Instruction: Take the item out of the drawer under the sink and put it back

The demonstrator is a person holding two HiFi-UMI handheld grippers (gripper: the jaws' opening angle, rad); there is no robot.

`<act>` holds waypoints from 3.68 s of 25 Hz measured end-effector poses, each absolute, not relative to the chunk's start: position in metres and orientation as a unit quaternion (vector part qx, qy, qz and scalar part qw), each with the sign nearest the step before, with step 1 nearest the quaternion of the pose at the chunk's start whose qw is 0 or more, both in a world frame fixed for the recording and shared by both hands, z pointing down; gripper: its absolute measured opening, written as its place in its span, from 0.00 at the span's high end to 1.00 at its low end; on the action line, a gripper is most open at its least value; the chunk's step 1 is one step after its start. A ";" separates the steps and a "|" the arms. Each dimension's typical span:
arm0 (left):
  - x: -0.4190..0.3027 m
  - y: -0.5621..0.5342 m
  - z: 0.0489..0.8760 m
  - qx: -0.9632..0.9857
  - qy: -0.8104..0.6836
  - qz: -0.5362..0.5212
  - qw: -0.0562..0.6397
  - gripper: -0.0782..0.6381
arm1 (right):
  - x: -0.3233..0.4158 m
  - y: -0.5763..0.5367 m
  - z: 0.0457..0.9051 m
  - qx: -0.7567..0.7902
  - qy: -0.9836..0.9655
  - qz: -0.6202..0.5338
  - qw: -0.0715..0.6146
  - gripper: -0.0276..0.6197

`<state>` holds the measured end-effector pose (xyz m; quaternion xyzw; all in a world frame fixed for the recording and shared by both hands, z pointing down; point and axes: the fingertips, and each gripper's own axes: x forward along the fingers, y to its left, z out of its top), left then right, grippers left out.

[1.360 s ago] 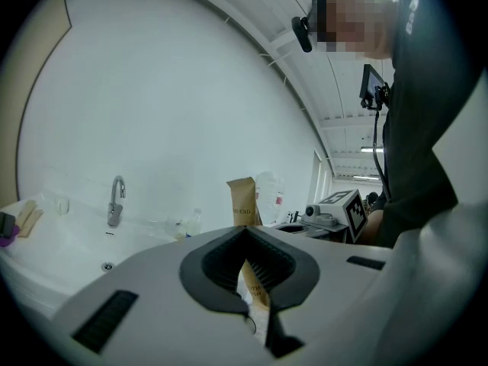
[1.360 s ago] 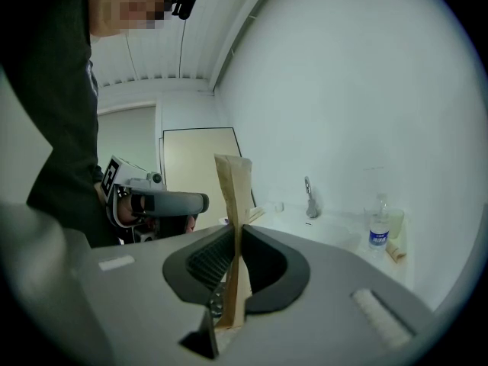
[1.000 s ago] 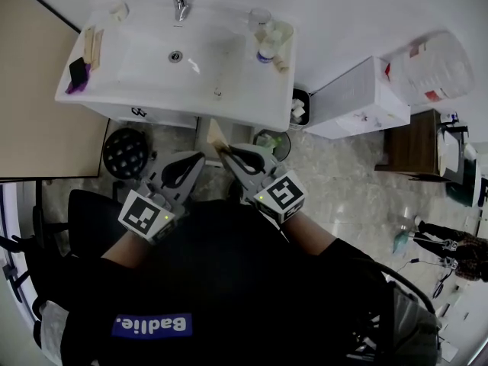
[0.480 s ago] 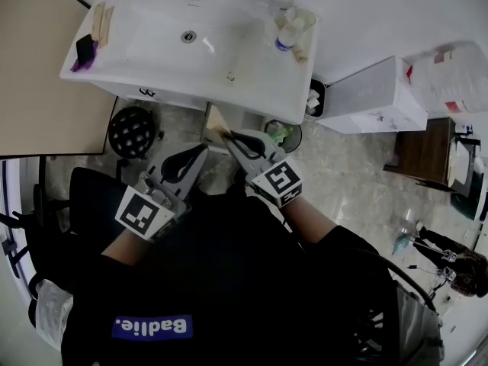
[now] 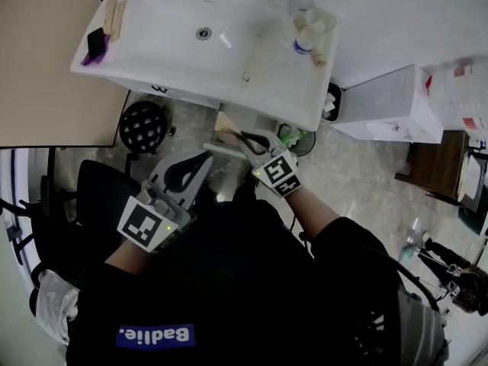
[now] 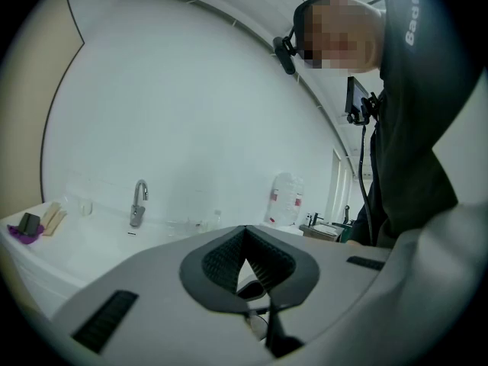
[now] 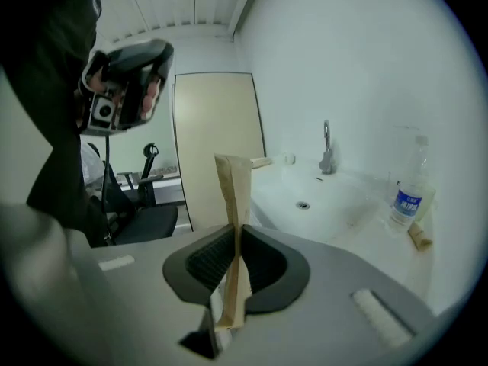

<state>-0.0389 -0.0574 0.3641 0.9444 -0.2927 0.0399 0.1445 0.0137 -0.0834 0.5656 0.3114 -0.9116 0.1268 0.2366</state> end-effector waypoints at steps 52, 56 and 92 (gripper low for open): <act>-0.081 -0.066 0.412 0.914 -0.341 0.089 0.199 0.88 | 0.047 -0.100 0.883 0.208 -0.777 0.212 0.556 0.89; -0.076 -0.069 0.401 0.921 -0.332 0.071 0.191 0.89 | 0.051 -0.093 0.857 0.229 -0.784 0.215 0.536 0.89; -0.020 -0.039 0.328 0.970 -0.204 0.021 0.129 0.88 | 0.042 -0.044 0.425 0.414 -0.880 0.203 0.110 0.95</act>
